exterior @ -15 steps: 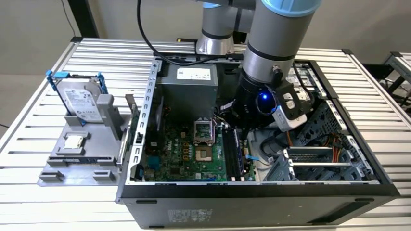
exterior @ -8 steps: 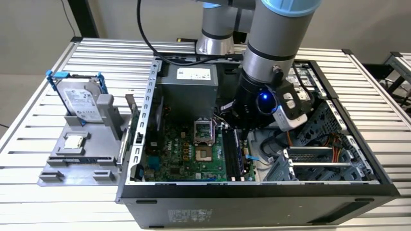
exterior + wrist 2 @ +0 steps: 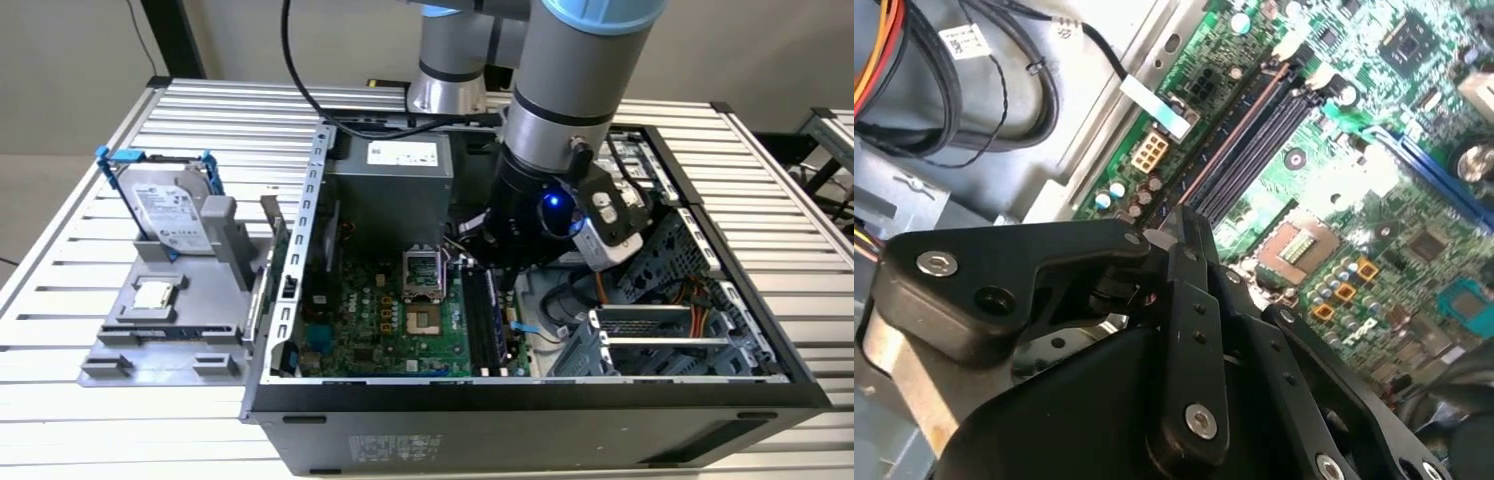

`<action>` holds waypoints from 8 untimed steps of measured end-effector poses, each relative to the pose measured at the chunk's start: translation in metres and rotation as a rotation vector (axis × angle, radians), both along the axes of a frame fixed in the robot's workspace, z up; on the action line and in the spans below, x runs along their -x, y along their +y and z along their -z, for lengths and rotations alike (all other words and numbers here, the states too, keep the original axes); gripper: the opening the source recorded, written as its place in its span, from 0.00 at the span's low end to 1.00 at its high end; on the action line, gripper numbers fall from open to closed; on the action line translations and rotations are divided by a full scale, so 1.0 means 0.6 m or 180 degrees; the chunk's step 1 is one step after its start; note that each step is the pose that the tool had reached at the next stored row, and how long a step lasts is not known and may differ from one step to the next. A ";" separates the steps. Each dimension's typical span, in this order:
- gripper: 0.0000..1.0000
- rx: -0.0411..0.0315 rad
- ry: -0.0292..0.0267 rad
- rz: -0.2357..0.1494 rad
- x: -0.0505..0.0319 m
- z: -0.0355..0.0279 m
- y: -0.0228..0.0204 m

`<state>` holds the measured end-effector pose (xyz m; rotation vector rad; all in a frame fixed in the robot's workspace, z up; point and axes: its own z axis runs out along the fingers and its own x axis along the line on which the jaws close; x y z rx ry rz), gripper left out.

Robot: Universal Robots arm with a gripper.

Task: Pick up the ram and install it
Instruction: 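Press down the ram until it locks into place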

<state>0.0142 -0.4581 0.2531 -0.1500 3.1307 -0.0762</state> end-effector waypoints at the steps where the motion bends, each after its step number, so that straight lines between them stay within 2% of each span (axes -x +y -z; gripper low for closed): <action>1: 0.00 0.0000 0.0000 -0.0056 0.000 0.000 0.0000; 8: 0.00 0.0000 0.0000 -0.0417 0.000 0.000 0.0000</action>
